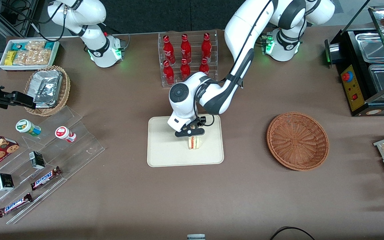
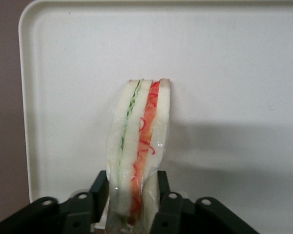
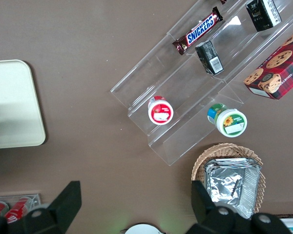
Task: Place sandwich from basket to tray
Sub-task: 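Raise the open left gripper away from the sandwich on the tray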
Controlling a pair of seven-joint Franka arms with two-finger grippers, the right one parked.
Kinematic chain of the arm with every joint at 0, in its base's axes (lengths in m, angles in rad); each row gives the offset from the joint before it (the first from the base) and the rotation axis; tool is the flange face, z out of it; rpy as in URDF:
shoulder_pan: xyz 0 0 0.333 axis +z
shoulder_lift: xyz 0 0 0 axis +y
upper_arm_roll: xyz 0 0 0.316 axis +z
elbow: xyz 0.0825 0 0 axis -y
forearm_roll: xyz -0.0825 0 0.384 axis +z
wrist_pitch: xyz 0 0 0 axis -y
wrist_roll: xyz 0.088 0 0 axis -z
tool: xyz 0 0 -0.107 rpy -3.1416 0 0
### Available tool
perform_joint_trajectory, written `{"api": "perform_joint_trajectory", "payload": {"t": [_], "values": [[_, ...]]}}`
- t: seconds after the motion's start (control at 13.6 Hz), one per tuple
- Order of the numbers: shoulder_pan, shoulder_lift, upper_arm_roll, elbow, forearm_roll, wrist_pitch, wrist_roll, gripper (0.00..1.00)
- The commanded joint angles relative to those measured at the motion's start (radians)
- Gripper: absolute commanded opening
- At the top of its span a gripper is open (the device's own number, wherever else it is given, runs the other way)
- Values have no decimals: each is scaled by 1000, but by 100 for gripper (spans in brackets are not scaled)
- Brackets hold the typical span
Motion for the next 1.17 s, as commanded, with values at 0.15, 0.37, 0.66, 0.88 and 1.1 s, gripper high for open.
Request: {"api": "perform_joint_trajectory", "payload": {"t": [0.15,0.37,0.66,0.88,1.1], "values": [[44,-188,11,9,-4,-154,-24,99],[93,-344,13,8,-21,-307,-57,99],[199,-513,14,6,-18,-493,-43,99],[326,-608,14,-2,-7,-620,50,99],[509,-688,13,-12,-23,-731,320,99]]}}
